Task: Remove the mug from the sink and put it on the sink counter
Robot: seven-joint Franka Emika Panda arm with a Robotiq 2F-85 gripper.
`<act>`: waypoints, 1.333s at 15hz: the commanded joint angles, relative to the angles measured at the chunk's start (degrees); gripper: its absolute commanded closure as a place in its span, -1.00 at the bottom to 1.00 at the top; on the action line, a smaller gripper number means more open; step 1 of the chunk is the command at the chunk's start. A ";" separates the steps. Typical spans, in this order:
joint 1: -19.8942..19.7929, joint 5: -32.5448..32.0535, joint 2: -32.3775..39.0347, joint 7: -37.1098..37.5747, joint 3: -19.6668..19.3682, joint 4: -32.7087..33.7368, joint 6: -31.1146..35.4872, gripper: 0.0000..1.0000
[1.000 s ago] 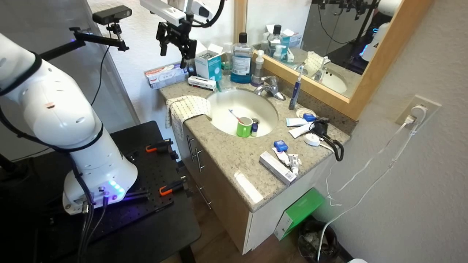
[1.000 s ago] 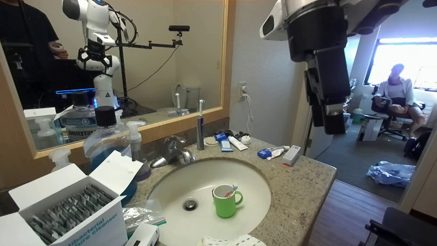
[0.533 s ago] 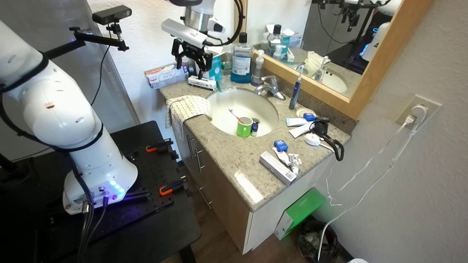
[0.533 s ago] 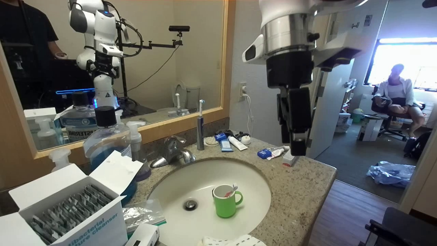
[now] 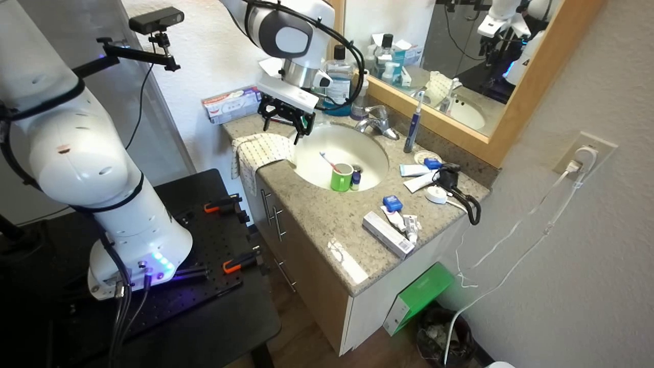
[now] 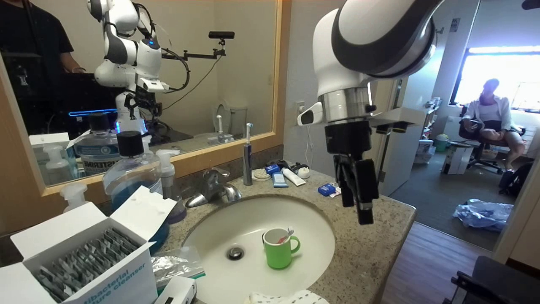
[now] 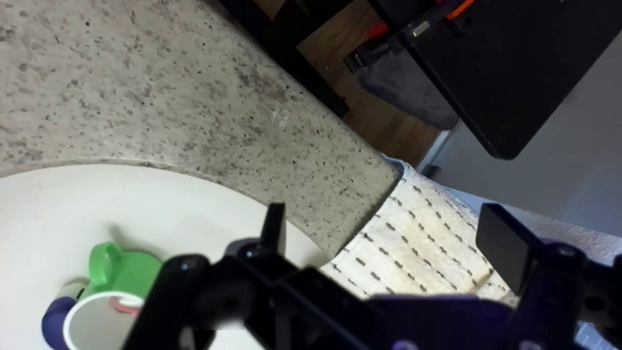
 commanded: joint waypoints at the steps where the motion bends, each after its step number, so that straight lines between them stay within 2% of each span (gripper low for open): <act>1: -1.43 -0.02 0.95 -0.28 0.95 0.39 -0.09 -1.00; 5: -1.85 -0.07 2.51 -0.39 1.13 1.22 -0.11 -1.00; 7: -1.55 -3.87 1.12 -1.57 1.64 -0.01 1.00 -1.00; 11: -2.11 -9.79 4.77 -1.55 1.31 3.18 0.37 -1.00; 18: -4.57 -7.54 18.56 -1.95 1.80 14.11 -1.91 -1.00; 20: -5.10 -9.34 22.82 -0.54 1.97 18.00 -3.85 -1.00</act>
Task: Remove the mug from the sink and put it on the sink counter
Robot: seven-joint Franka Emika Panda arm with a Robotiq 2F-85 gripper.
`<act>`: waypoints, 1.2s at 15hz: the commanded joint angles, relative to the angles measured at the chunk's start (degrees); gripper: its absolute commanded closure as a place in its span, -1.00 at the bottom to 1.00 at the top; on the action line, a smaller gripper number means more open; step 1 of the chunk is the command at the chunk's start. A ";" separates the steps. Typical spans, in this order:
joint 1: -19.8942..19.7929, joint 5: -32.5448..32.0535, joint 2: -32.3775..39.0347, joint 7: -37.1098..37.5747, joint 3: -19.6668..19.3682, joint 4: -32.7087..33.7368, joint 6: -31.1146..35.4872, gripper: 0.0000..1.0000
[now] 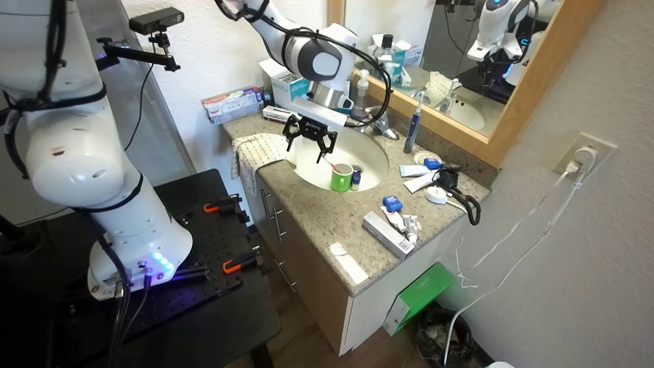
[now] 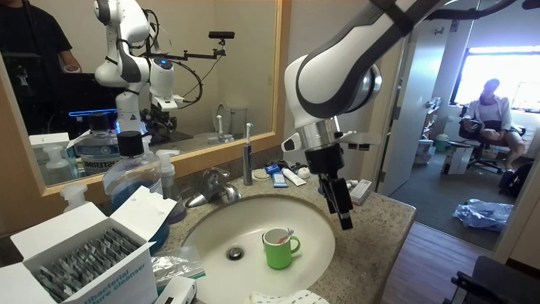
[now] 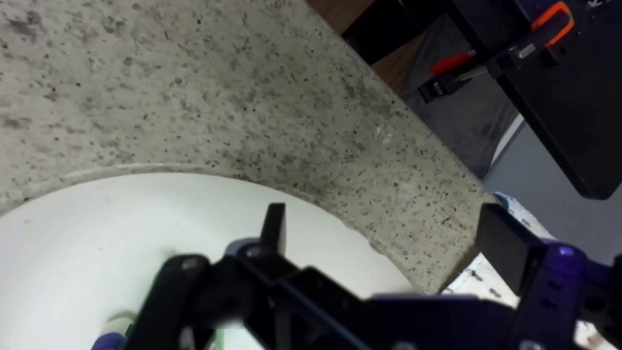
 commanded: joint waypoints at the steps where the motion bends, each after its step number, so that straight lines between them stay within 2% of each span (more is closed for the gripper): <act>1: -1.79 -1.08 7.85 1.09 1.30 8.26 -5.01 -1.00; 2: -2.12 -0.77 4.49 0.46 1.76 3.76 -1.54 -1.00; 7: -2.81 -0.77 6.25 0.44 2.32 4.85 -1.64 -1.00; 9: -3.07 -1.48 6.25 -1.86 2.62 4.25 2.54 -1.00; 13: -4.74 -1.02 10.74 -6.97 3.11 6.24 11.43 -1.00; 18: -8.12 -0.43 17.32 -14.33 4.24 8.91 17.27 -1.00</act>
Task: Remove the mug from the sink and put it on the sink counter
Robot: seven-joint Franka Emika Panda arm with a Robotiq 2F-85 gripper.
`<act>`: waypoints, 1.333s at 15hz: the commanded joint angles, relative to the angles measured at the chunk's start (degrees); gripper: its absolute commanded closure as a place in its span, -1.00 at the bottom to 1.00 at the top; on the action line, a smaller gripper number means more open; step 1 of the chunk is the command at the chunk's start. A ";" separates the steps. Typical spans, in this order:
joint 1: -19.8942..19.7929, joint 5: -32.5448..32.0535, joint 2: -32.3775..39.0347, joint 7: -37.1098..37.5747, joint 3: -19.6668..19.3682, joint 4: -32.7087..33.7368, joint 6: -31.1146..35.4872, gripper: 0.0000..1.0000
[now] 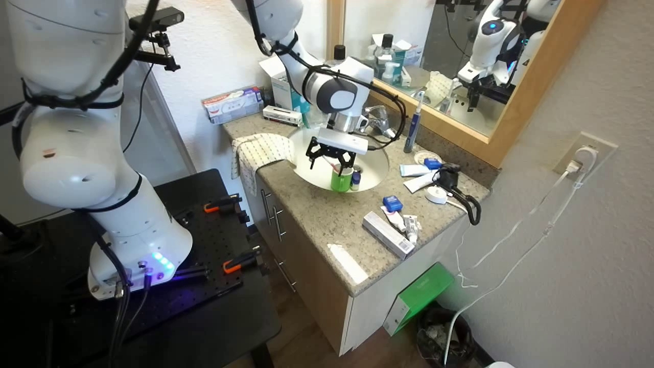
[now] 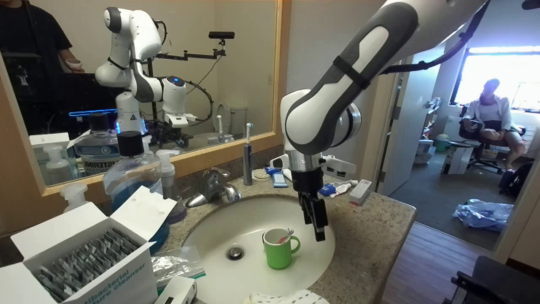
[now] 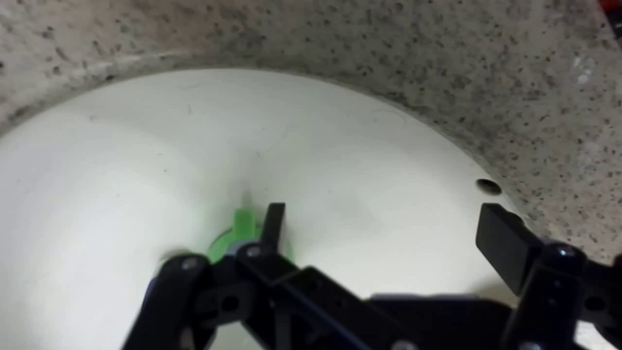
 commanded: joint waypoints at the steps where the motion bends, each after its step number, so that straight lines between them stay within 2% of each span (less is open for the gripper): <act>1: -3.04 -0.16 4.63 -5.81 1.98 2.98 3.76 -1.00; 6: -3.85 -0.57 9.15 -8.33 2.89 6.89 6.11 -1.00; 17: -4.31 -1.41 14.89 -7.41 2.61 12.89 5.15 -1.00; 18: -3.84 -2.09 15.21 -6.93 2.29 13.20 5.08 -0.87; 19: -3.63 -2.66 15.48 -6.86 2.21 13.42 5.08 -0.45; 20: -3.56 -3.11 15.65 -6.85 2.22 13.57 5.03 -0.38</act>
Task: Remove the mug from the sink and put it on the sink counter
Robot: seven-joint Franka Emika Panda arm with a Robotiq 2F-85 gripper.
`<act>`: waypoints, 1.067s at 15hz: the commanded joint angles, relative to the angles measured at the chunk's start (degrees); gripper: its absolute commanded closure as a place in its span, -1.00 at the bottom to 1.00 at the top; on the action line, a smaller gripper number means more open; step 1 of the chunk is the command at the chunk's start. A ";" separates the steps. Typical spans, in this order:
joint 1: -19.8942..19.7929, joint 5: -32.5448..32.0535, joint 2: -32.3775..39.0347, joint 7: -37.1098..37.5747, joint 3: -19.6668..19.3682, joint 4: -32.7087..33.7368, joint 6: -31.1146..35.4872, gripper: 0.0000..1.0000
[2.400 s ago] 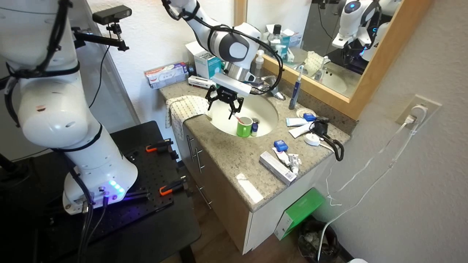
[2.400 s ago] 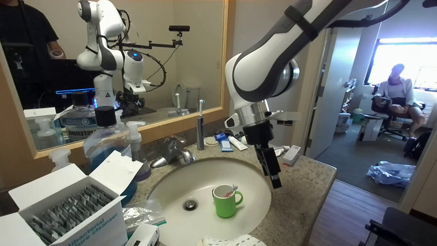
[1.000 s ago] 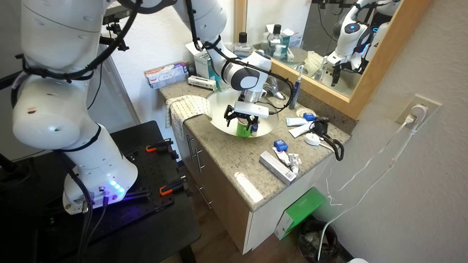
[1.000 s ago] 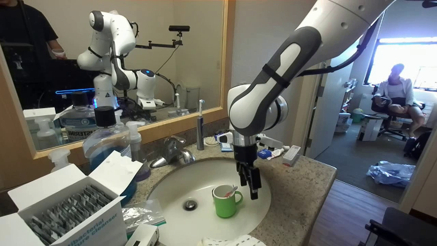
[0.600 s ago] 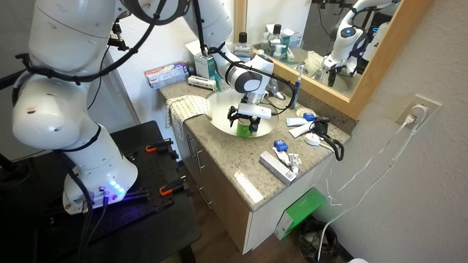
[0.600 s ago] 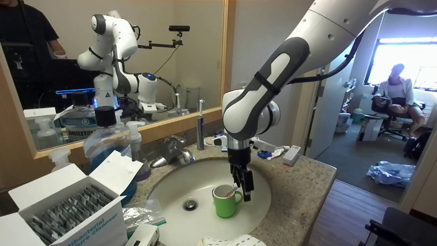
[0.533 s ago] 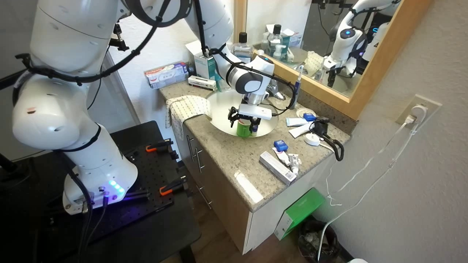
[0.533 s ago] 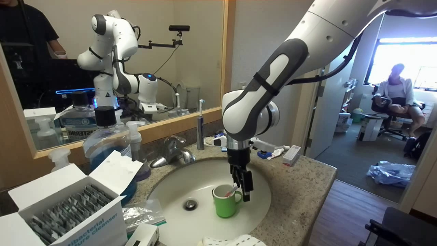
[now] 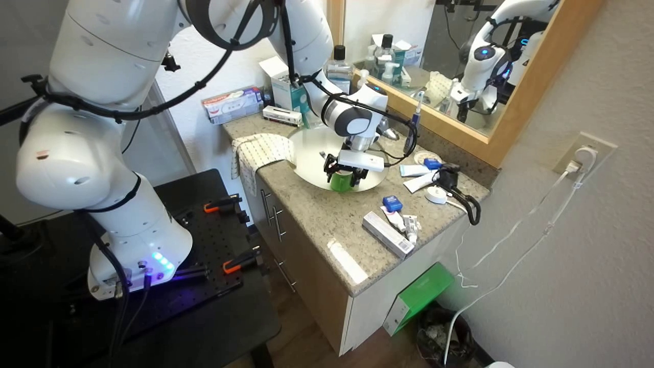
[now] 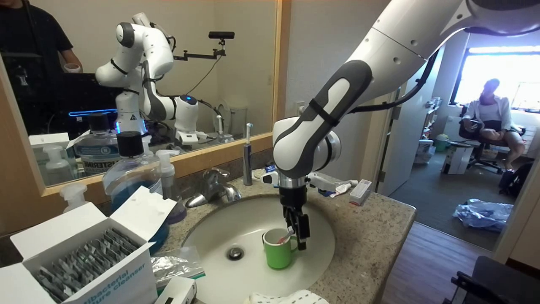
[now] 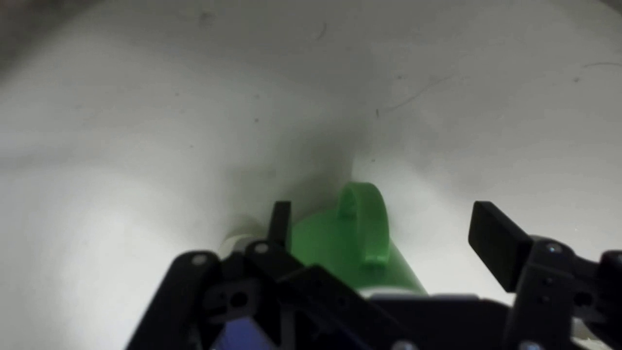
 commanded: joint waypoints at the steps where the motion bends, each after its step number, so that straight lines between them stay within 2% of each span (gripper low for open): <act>1: 0.35 -2.36 1.12 0.36 0.16 1.59 -0.28 -0.35; 9: 0.00 -3.07 0.96 0.12 0.47 1.30 0.56 0.87; 11: -0.21 -2.95 0.60 -0.11 0.60 1.06 0.86 0.96; 12: -0.24 -2.94 0.33 -0.16 0.65 0.91 0.98 0.87; 16: -1.02 -2.17 -1.21 -1.78 2.05 -0.27 0.13 0.91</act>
